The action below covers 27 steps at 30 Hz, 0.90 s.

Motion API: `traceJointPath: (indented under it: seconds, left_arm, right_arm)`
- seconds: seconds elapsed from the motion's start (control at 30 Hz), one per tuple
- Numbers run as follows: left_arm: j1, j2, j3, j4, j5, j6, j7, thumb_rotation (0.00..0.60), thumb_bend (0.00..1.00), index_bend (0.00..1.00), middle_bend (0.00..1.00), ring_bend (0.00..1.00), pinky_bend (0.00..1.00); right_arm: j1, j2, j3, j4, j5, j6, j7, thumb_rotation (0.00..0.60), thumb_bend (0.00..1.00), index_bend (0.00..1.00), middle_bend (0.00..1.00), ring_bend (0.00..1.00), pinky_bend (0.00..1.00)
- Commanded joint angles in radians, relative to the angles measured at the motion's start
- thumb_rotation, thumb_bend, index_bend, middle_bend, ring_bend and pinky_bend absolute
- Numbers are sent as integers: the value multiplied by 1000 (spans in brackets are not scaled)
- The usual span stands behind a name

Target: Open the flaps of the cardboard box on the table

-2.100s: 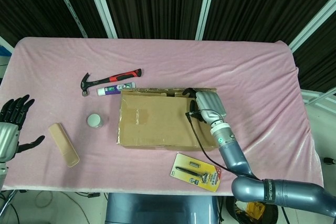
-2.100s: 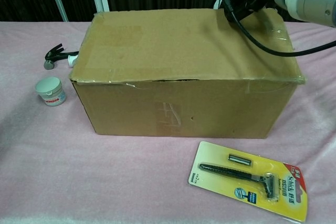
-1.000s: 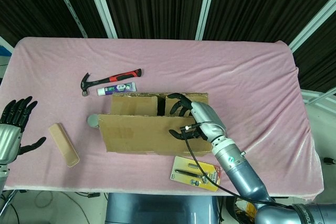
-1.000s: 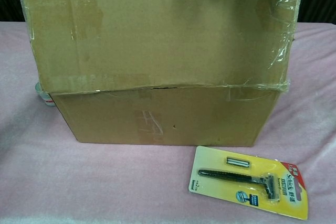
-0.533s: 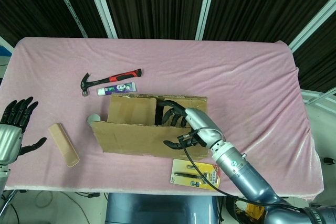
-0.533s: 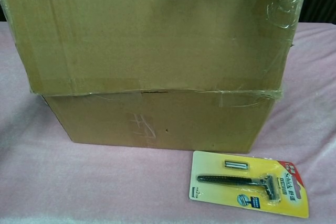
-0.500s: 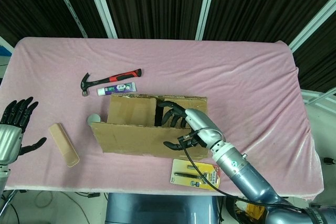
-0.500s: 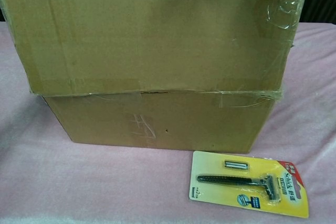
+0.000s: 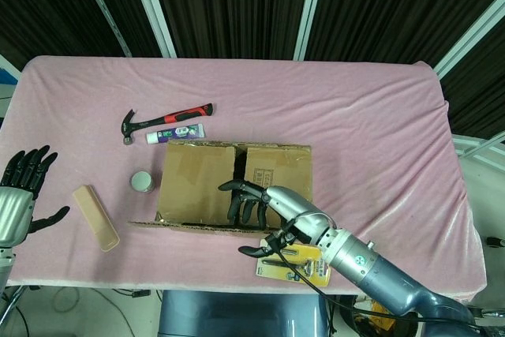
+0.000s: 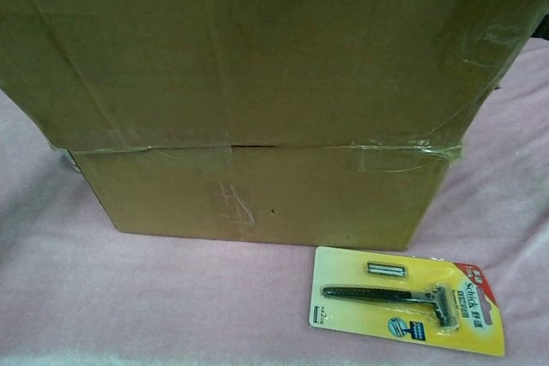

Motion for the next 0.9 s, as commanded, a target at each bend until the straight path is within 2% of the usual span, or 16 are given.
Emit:
traceJointPath:
  seconds: [0.03, 0.37, 0.43, 0.53, 0.6, 0.73, 0.83, 0.9]
  left_arm:
    - [0, 0, 0, 1, 1, 0, -1, 600, 130, 0, 0, 0, 0]
    - [0, 0, -1, 3, 0, 0, -3, 600, 130, 0, 0, 0, 0]
    - [0, 1, -3, 2, -2, -1, -6, 600, 130, 0, 0, 0, 0]
    - [-2, 3, -6, 1, -3, 0, -5, 600, 130, 0, 0, 0, 0]
    - [-3, 5, -7, 1, -2, 0, -3, 600, 130, 0, 0, 0, 0]
    - [-16, 29, -3, -27, 5, -25, 3, 600, 130, 0, 0, 0, 0]
    - [-37, 59, 0, -67, 20, -57, 28, 600, 132, 0, 0, 0, 0]
    - [-60, 81, -4, -100, 34, -81, 53, 600, 137, 0, 0, 0, 0]
  right_arm:
    - [-35, 13, 16, 0, -117, -53, 119, 600, 265, 166, 398, 457, 579]
    - [-37, 47, -23, 0, -314, -88, 291, 600, 266, 166, 397, 457, 579]
    - [-40, 63, -37, 0, -339, -72, 287, 600, 267, 166, 391, 455, 579]
    - [-63, 90, -62, 0, -348, -33, 211, 600, 268, 166, 361, 432, 549]
    - [-79, 98, -83, 0, -348, 0, 149, 600, 268, 162, 337, 408, 490]
    - [-160, 94, -182, 0, -315, 174, -204, 600, 268, 124, 230, 260, 314]
    - [-223, 52, -256, 14, -278, 324, -446, 600, 268, 89, 180, 138, 267]
    - [-270, 16, -301, 50, -283, 428, -556, 600, 268, 62, 152, 83, 250]
